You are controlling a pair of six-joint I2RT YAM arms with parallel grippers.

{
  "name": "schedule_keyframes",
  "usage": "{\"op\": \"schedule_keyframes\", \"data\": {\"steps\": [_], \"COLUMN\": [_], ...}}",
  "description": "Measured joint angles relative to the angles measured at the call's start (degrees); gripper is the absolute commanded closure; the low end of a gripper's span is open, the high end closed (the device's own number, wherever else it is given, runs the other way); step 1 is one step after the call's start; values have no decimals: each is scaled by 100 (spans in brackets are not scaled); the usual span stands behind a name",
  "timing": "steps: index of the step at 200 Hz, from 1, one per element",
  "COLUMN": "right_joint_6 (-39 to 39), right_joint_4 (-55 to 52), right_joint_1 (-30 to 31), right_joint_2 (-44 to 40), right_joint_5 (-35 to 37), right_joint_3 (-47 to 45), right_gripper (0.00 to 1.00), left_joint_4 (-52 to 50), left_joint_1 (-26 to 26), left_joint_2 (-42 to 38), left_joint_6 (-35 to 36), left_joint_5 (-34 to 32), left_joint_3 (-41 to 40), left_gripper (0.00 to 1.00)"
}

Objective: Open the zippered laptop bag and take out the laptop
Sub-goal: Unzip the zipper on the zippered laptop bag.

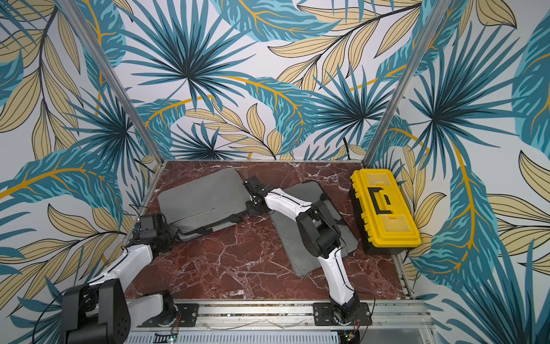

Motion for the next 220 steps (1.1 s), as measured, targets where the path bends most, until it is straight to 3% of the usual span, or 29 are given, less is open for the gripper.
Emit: {"op": "schedule_keyframes", "data": {"steps": [75,102,176,220], "right_joint_6": [267,424,804,846], "right_joint_4": [-92,-101,-103,-105], "right_joint_1": [280,356,372,369], "right_joint_2": [-76,-76,-59,-26], "right_joint_5": [-11,-98,-275,-330], "right_joint_3": [-74,-79,-50,-13], "right_gripper": [100,100,100,100], "left_joint_4": [256,299,542,544], "left_joint_1": [188,278,385,389], "left_joint_2": [1591,2087,2140,1606], "left_joint_6": [752,887,841,608], "left_joint_5": [-31,129,946,1539], "left_joint_3": [1355,1818,1963,1709], "left_gripper": [100,94,34,11]}}
